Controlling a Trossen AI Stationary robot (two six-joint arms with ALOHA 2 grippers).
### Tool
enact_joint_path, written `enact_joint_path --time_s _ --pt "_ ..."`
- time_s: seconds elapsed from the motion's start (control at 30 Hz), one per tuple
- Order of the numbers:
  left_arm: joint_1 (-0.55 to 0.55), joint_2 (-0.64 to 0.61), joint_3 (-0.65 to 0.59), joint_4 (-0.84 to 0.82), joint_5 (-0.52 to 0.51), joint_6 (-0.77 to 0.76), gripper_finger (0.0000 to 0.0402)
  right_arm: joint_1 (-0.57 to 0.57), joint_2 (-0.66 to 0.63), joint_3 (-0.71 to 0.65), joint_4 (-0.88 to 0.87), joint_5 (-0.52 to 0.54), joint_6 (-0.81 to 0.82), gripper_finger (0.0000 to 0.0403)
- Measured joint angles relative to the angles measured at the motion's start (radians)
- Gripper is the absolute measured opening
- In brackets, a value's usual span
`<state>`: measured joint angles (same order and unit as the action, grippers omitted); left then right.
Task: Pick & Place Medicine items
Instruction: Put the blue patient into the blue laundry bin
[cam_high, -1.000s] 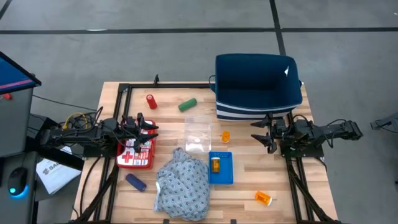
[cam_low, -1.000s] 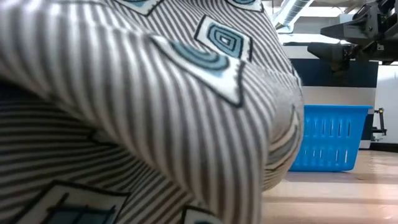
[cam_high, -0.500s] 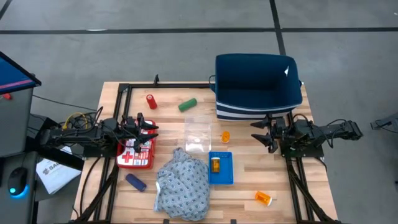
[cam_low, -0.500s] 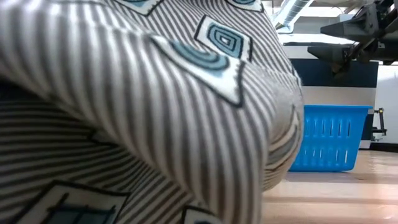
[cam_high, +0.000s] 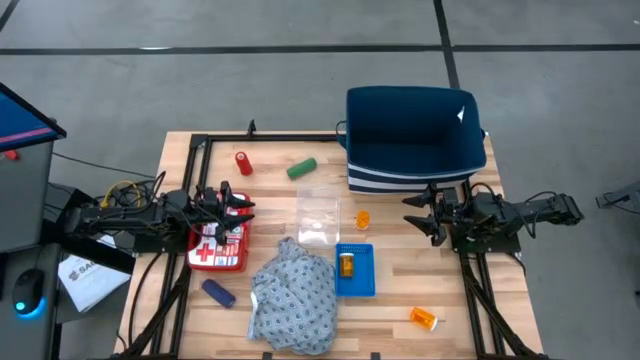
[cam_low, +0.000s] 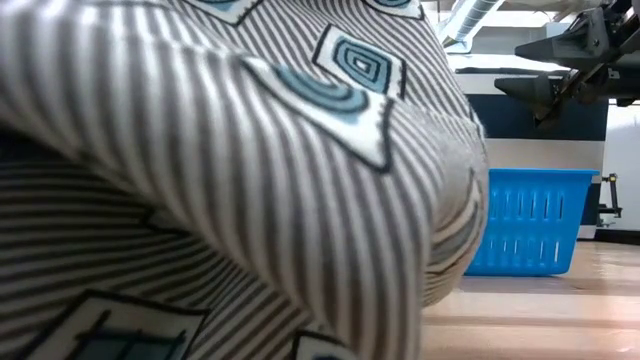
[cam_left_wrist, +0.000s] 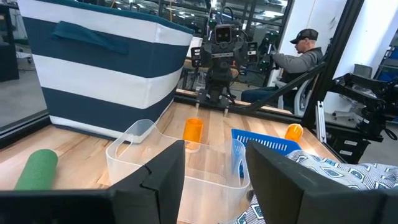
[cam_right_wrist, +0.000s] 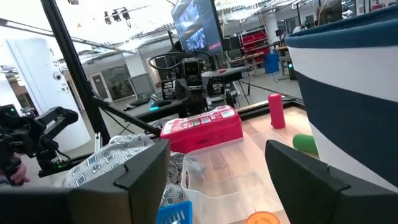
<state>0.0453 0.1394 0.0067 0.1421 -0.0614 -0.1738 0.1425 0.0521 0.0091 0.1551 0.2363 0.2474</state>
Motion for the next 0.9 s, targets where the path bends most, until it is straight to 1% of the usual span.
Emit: enact_joint_path --time_s 0.17,0.3,0.63,0.77,0.9 --pt "0.000 0.000 0.000 0.000 0.000 0.000 0.0163 0.000 0.000 0.000 0.002 0.000 0.046 0.0260" --pt "0.000 0.000 0.000 0.000 0.000 0.000 0.0163 0.001 0.000 0.000 0.003 -0.012 0.139 0.0260" --pt "0.000 0.000 0.000 0.000 0.001 0.000 0.0163 0.001 0.000 0.000 -0.023 -0.156 0.382 0.0260" --pt "0.000 0.000 0.000 0.000 0.001 0.000 0.0163 0.001 0.000 0.000 -0.048 -0.209 0.407 0.0260" --pt "0.000 0.000 0.000 0.000 0.001 0.000 0.0163 0.001 0.000 0.000 -0.105 -0.214 0.385 0.0260"
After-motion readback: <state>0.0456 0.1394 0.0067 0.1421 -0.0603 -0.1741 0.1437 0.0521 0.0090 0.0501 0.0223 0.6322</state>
